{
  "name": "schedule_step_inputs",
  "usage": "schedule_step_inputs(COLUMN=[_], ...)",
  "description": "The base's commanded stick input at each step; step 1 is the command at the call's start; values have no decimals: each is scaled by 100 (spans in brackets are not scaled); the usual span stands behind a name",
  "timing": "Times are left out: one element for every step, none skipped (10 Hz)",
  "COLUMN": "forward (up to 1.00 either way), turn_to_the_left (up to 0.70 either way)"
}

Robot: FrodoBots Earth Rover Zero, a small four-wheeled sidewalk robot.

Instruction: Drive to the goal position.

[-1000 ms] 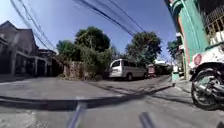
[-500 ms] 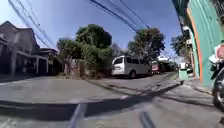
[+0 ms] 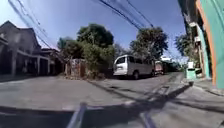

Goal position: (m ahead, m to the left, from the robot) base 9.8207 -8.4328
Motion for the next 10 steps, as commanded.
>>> schedule_step_inputs(forward=[85, 85, 85, 85, 85, 85, 85, 85, 85, 85], turn_to_the_left=[-34, -34, -34, -34, -34, -34, -33, -23, 0, 0])
